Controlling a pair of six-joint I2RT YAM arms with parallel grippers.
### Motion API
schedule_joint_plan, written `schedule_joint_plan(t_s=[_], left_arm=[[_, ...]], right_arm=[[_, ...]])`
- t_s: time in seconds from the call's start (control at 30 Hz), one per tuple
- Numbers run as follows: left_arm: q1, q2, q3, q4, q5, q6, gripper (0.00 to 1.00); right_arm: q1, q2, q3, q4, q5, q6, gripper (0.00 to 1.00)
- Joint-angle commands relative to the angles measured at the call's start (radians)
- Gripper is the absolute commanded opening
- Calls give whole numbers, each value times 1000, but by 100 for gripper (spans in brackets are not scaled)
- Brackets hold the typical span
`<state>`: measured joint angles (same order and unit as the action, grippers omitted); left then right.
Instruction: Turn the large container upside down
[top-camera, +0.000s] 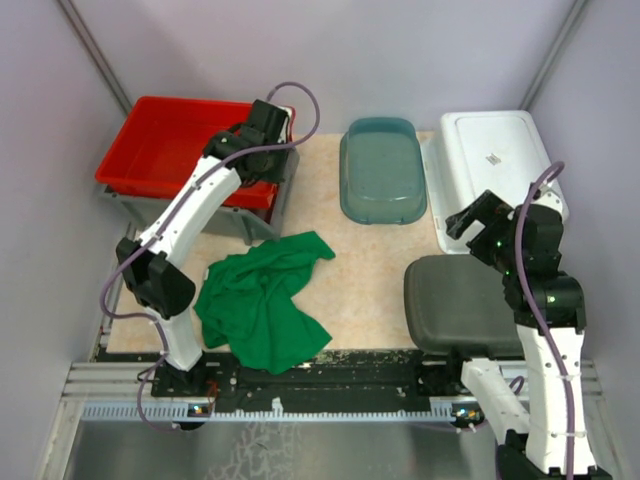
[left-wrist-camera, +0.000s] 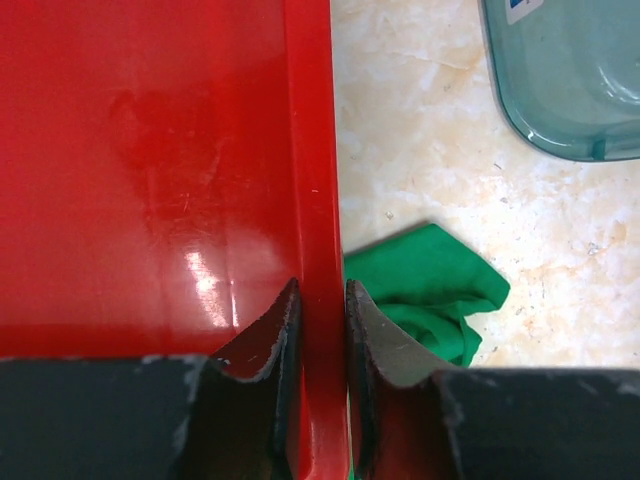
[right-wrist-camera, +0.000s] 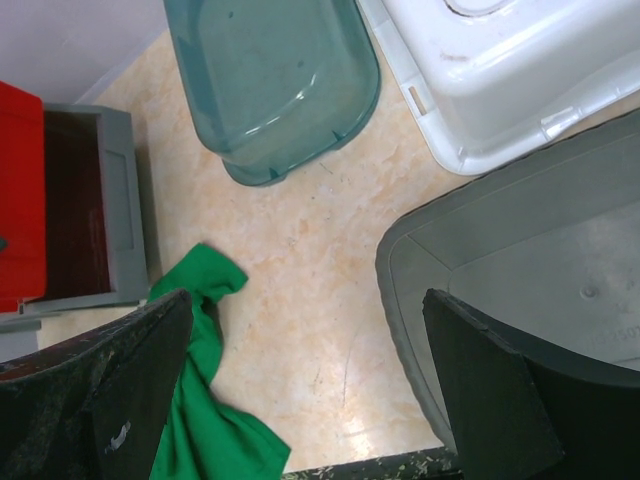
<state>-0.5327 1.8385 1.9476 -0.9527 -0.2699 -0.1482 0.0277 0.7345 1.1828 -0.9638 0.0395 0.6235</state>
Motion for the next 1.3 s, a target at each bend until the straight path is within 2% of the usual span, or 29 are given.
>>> schedule_joint_plan(t_s=[0.0, 0.1, 0.23, 0.43, 0.57, 0.83, 0.93, 1.07, 1.27], left_arm=[[2, -59, 136, -41, 12, 52, 0], [-3, -130, 217, -34, 47, 58, 0], [-22, -249, 274, 47, 159, 62, 0], [-136, -333, 417, 104, 237, 58, 0], [-200, -388, 406, 201, 296, 13, 0], [-205, -443, 377, 395, 506, -126, 0], [-205, -462, 304, 506, 554, -210, 0], [-205, -484, 194, 638, 588, -343, 0], [-205, -480, 170, 604, 514, -441, 0]], right_arm=[[-7, -1, -5, 62, -27, 10, 98], [-6, 8, -5, 78, -39, 17, 98], [-6, 23, -2, 106, -58, 25, 98], [-6, 47, 1, 140, -87, 32, 98], [-6, 55, 1, 148, -93, 30, 98], [-6, 45, 45, 142, -79, -21, 98], [-7, 20, 74, 185, -100, -58, 99], [-7, -18, 119, 268, -137, -86, 98], [-6, -29, 255, 295, -88, -150, 98]])
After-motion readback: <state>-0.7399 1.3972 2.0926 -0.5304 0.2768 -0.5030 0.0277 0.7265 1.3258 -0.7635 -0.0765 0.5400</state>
